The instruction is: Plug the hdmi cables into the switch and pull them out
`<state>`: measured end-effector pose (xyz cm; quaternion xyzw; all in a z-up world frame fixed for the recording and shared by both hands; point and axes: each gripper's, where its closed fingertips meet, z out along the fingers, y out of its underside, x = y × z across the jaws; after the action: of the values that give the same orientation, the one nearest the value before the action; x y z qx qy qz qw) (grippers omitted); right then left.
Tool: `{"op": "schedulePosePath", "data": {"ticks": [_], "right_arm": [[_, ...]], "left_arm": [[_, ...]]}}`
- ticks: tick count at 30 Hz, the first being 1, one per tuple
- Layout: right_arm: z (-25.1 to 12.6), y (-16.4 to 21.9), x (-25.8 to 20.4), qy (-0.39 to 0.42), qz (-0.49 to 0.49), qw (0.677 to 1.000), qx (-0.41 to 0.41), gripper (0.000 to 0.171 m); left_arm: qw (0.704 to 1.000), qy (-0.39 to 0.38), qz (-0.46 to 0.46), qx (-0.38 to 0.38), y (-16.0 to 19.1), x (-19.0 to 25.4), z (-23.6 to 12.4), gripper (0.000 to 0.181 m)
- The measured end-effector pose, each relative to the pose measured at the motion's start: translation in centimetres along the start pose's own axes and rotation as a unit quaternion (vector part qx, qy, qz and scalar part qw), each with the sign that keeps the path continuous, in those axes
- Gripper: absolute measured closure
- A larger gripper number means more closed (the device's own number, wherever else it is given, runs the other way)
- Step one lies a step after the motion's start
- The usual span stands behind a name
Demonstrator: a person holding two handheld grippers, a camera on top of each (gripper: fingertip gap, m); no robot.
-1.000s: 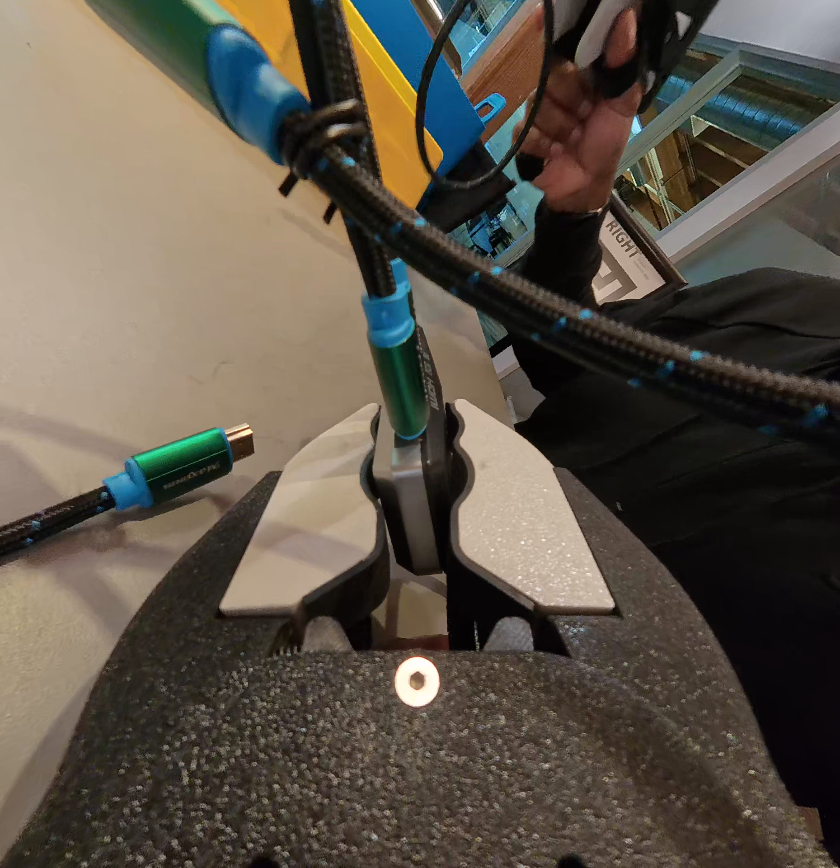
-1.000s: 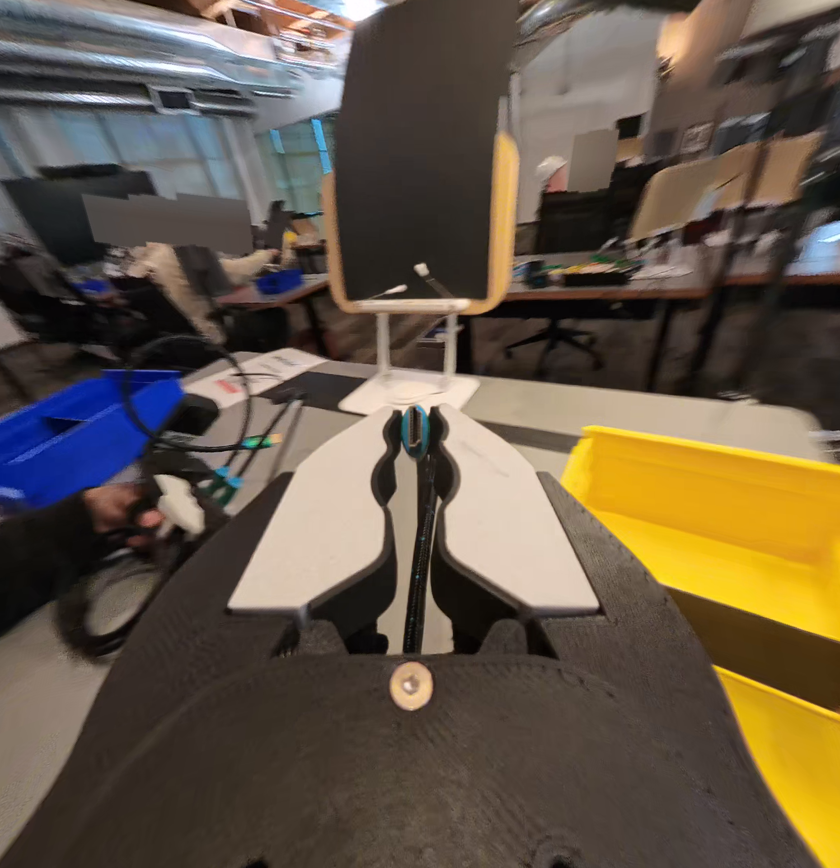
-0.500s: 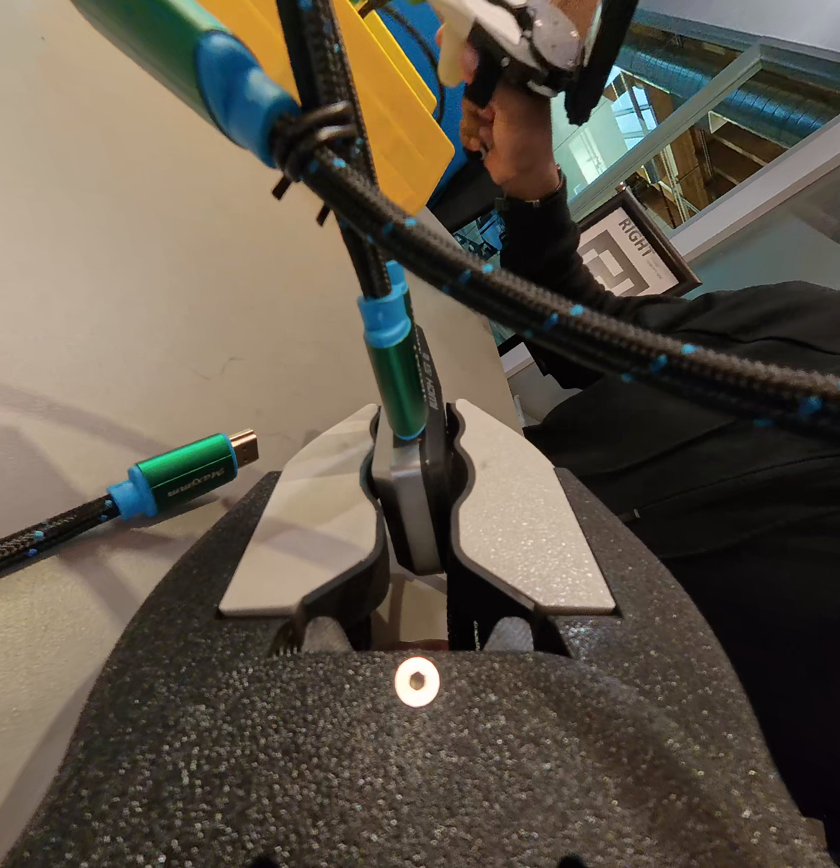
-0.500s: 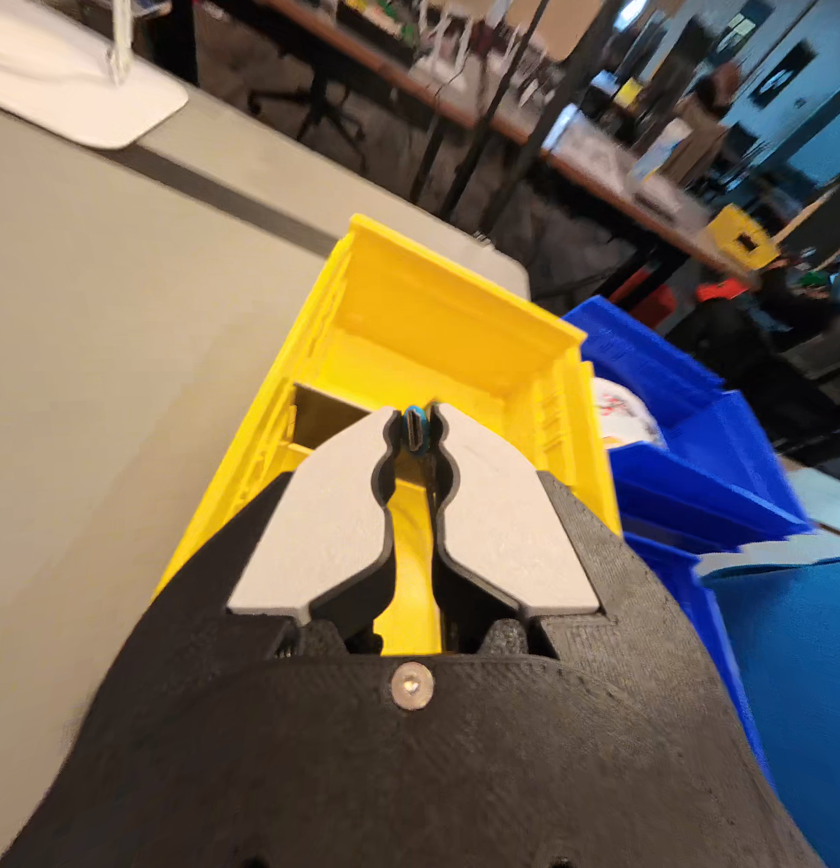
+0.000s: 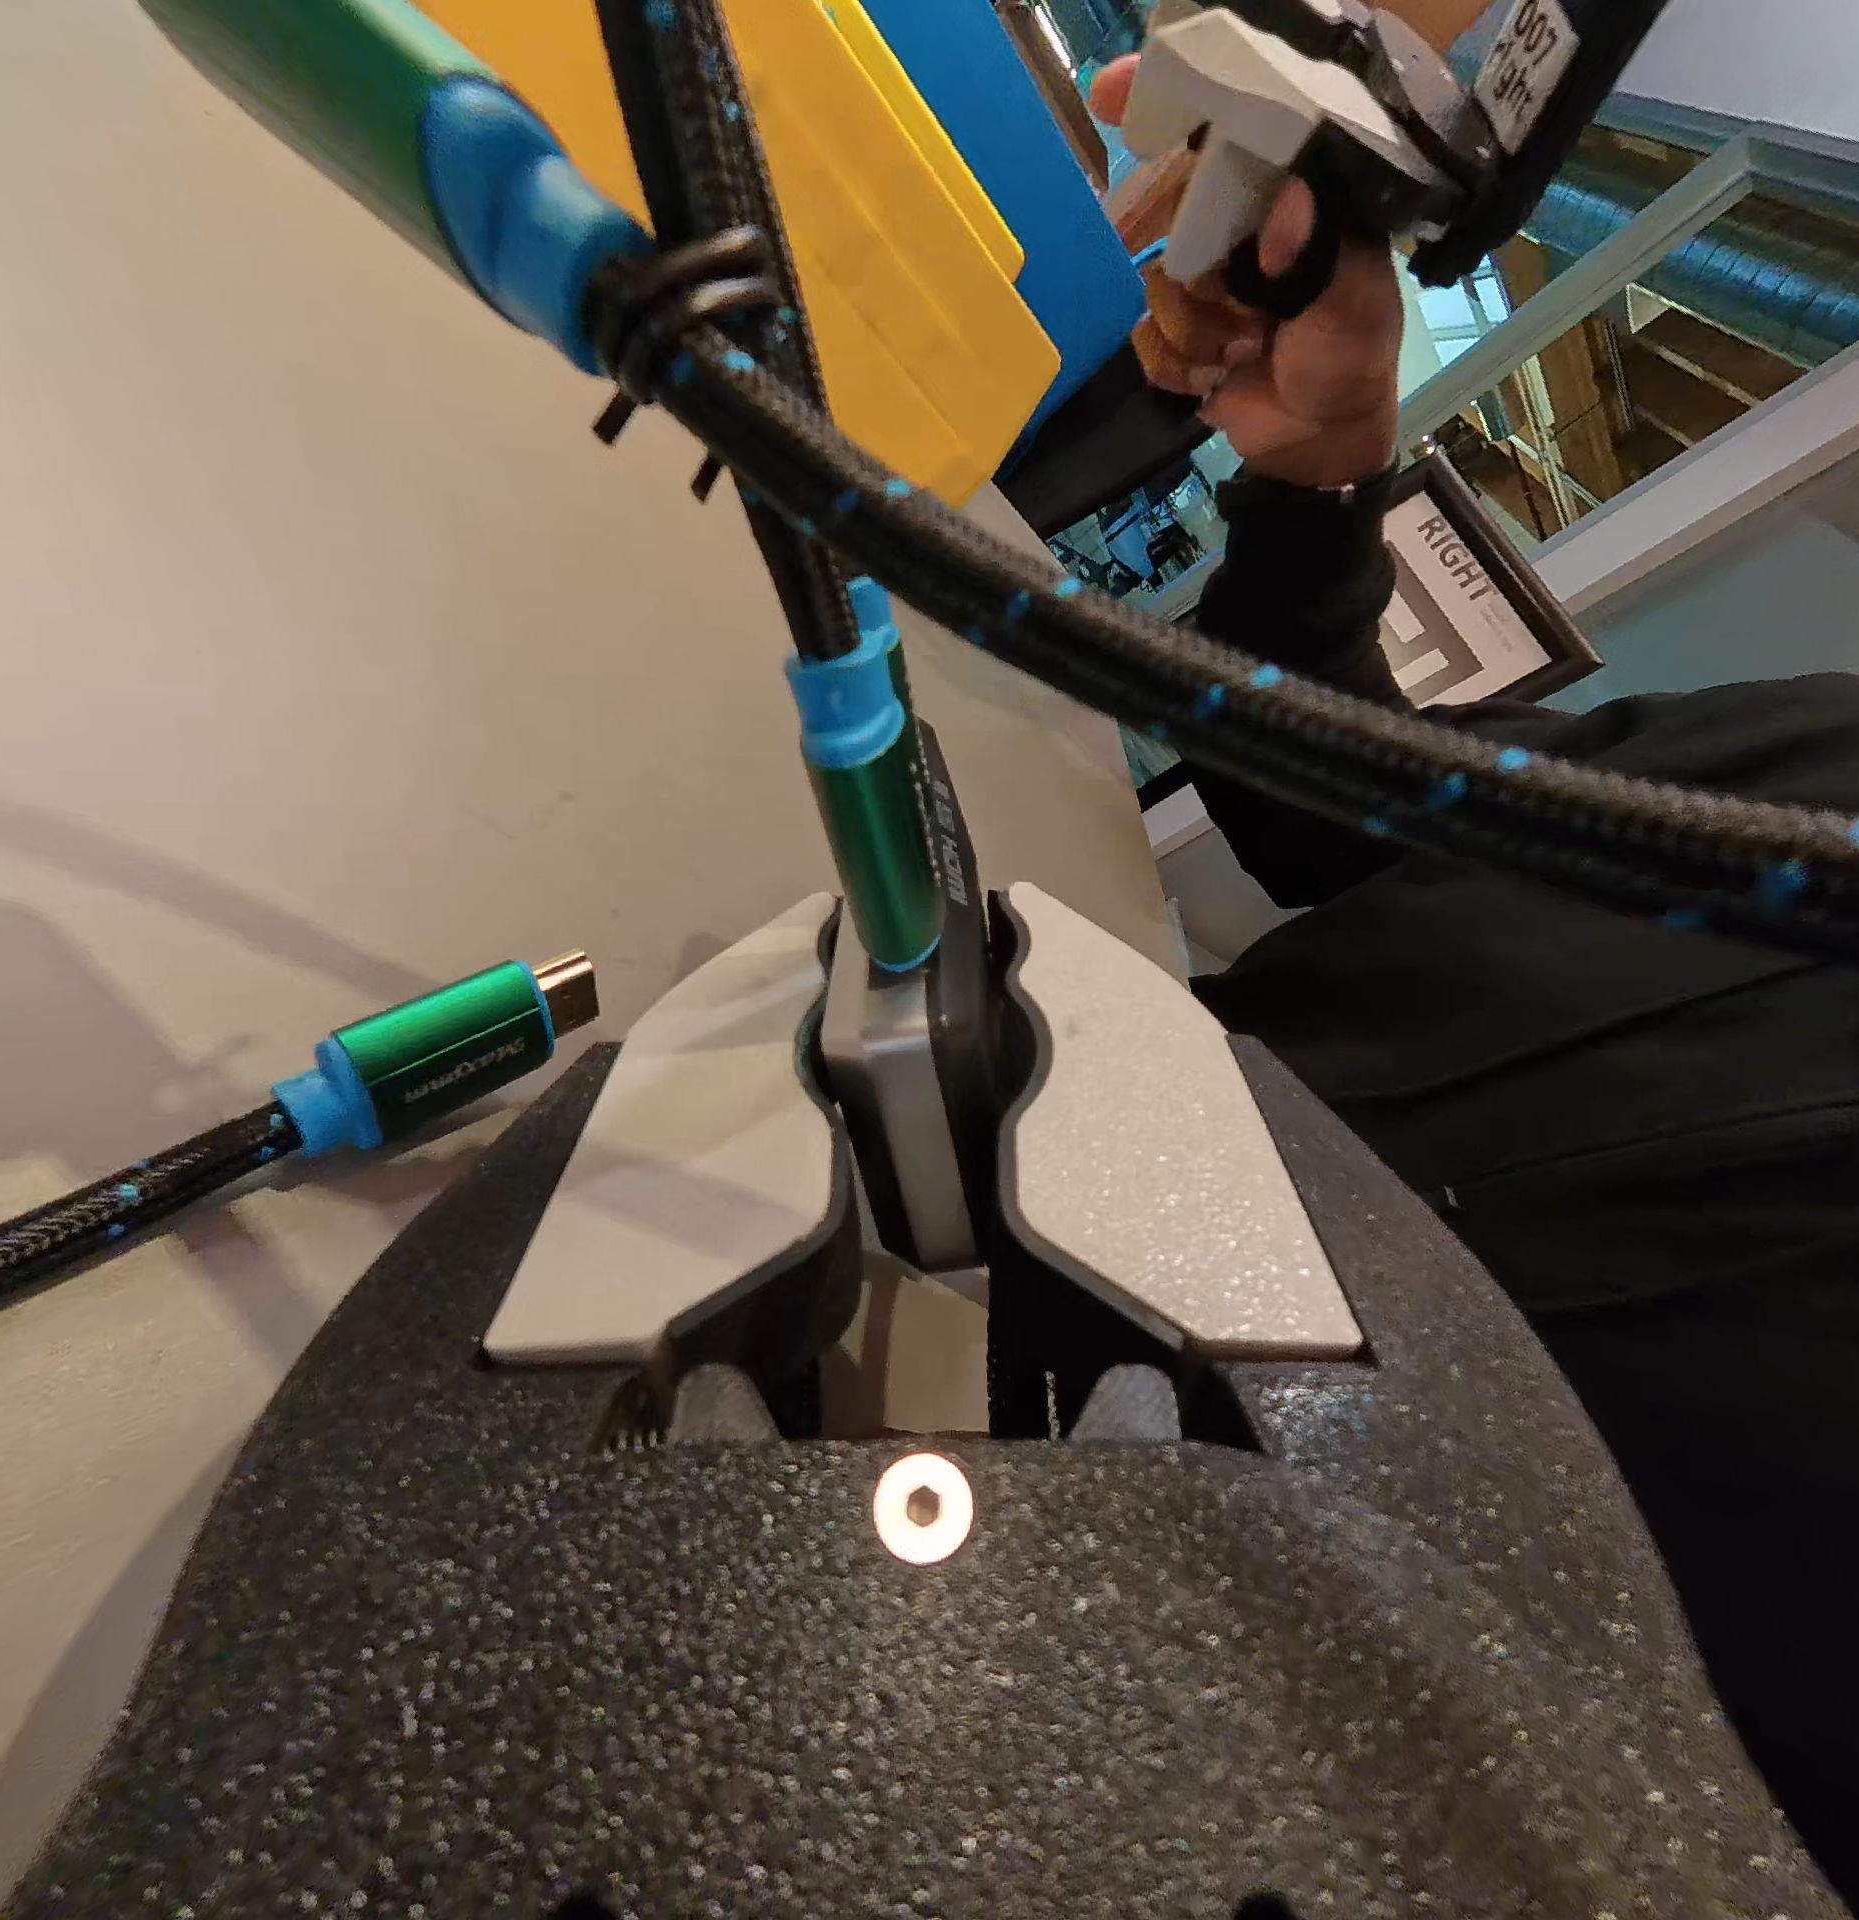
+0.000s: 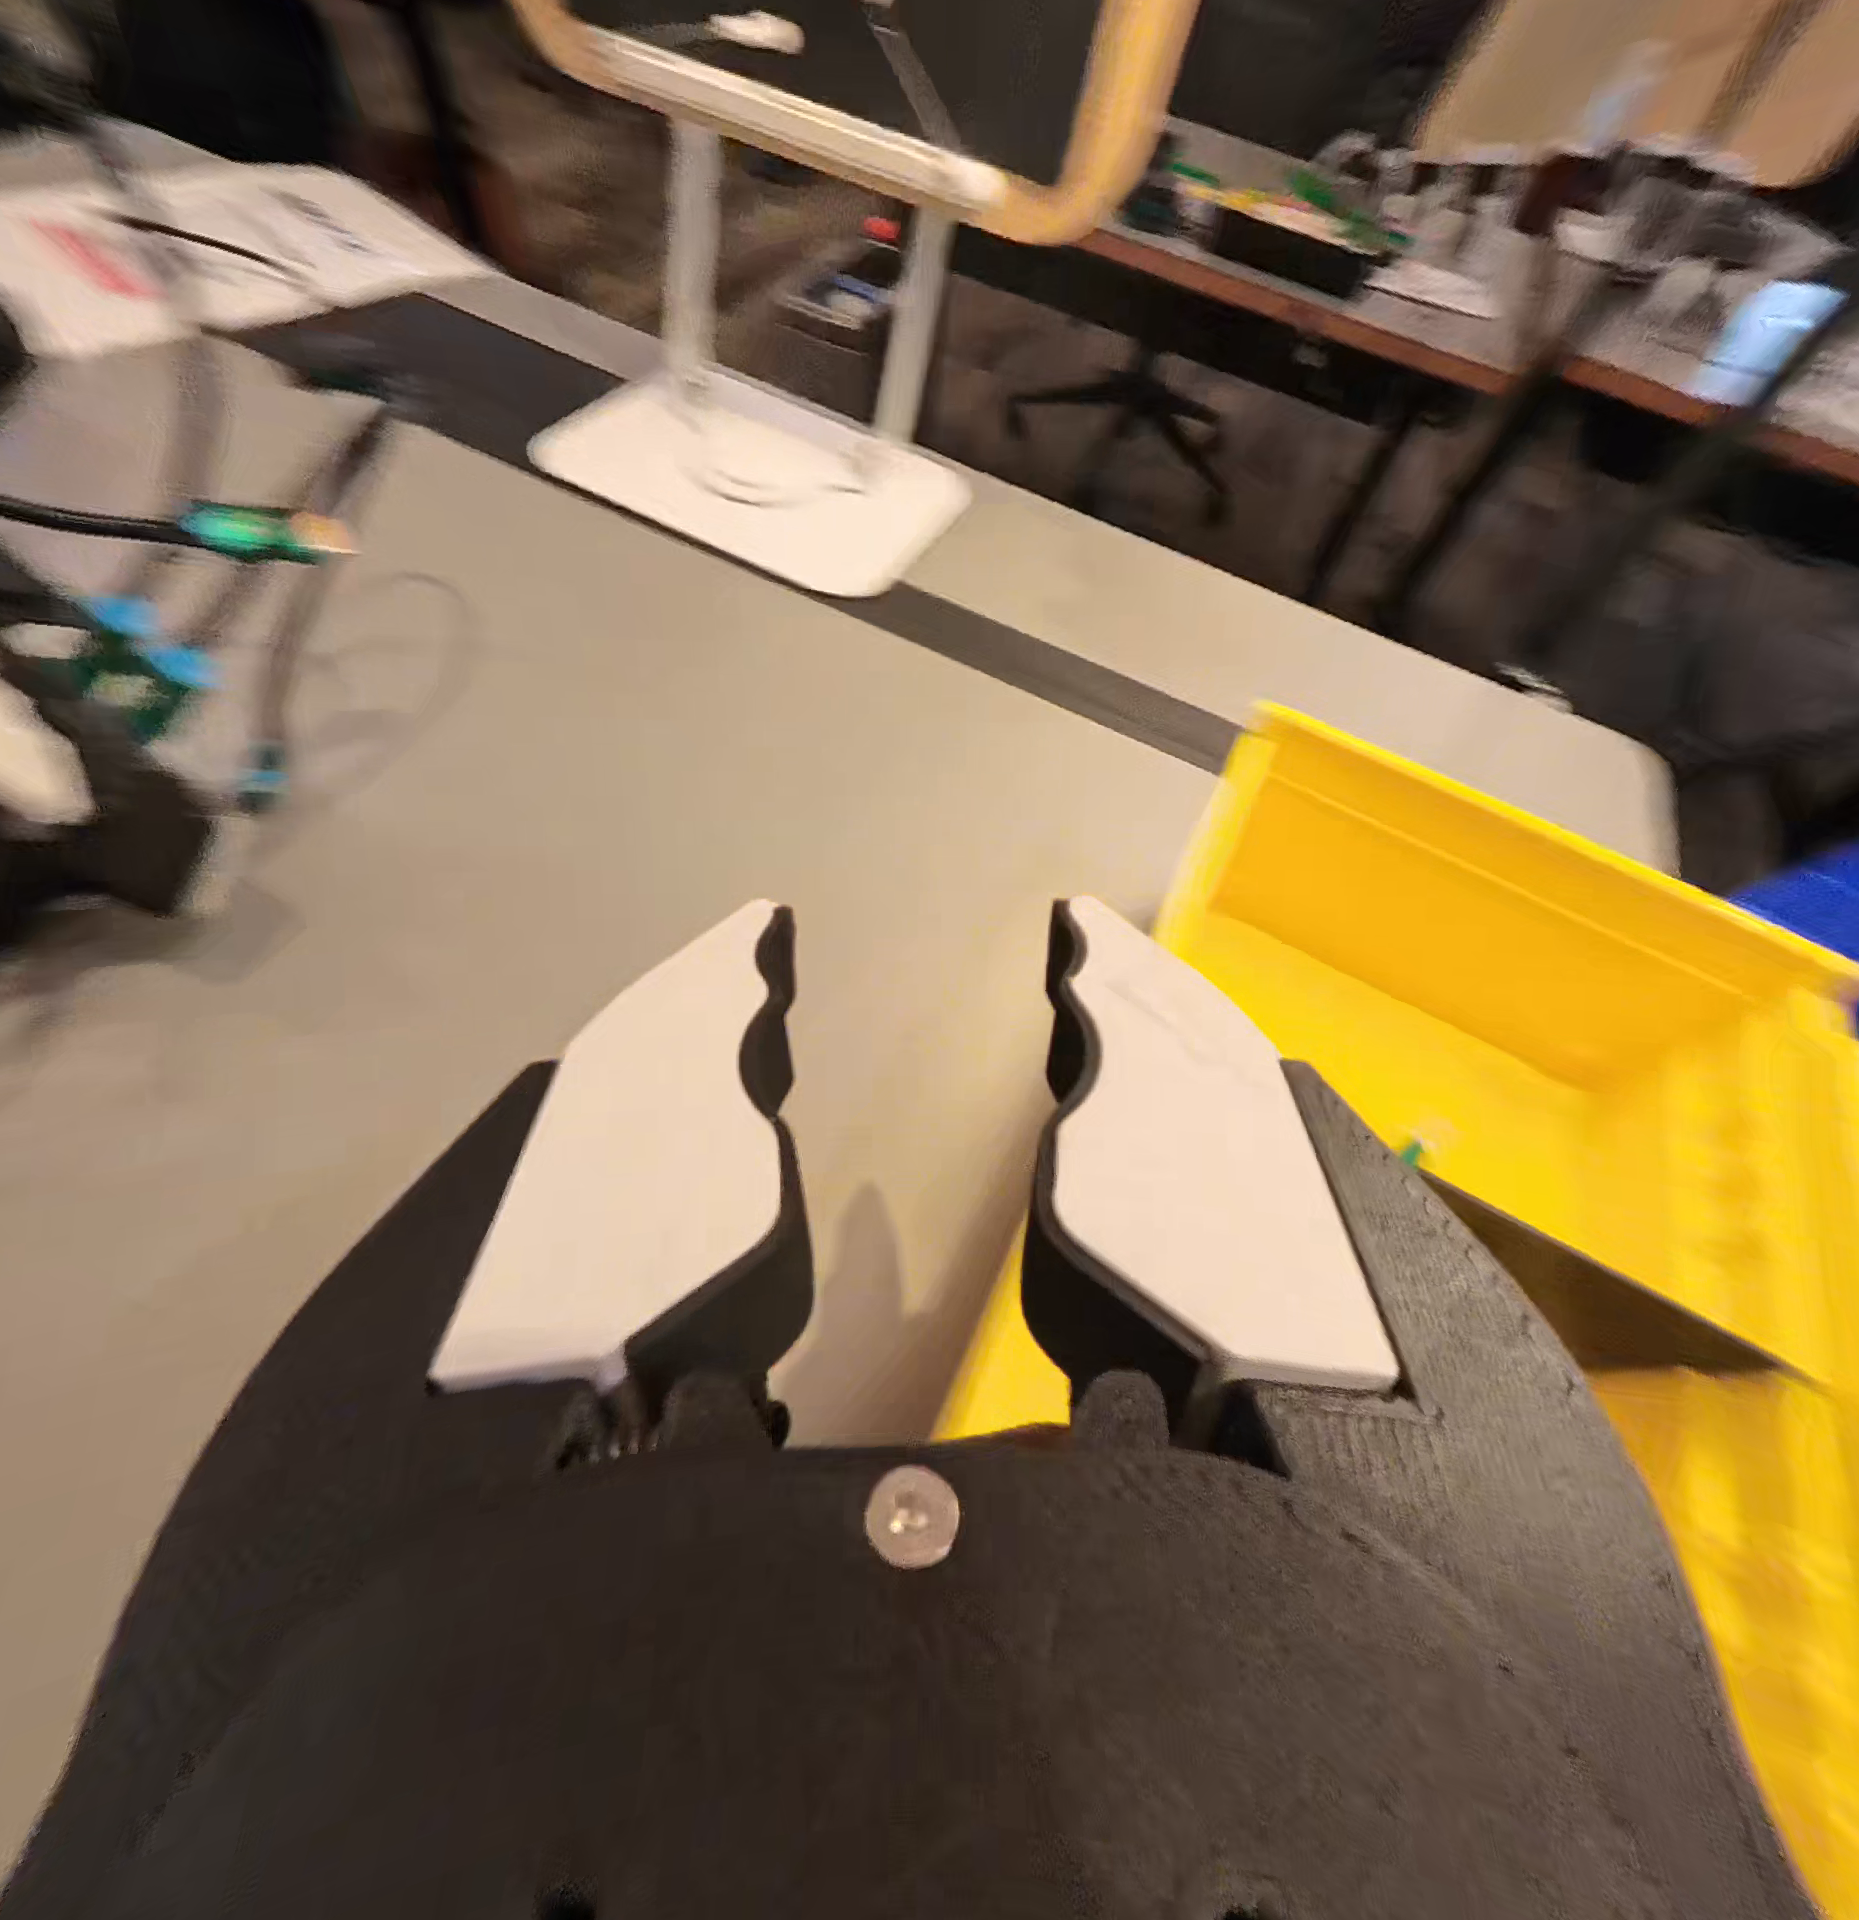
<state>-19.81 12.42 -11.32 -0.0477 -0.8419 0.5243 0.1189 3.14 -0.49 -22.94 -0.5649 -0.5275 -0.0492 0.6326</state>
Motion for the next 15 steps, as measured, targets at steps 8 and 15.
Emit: {"op": "schedulePosePath", "data": {"ticks": [8, 15], "right_arm": [[8.9, 0.0, -19.9, -0.353, 0.064, 0.933, -0.031, 0.126], [12.5, -1.2, -25.8, -0.532, 0.19, 0.825, -0.027, 0.138]], "left_arm": [[1.0, 0.005, 0.022, 0.011, -0.2, 0.6, -0.2, 0.157], [0.999, 0.015, 0.041, 0.022, -0.2, 1.3, -0.3, 0.157]]}}
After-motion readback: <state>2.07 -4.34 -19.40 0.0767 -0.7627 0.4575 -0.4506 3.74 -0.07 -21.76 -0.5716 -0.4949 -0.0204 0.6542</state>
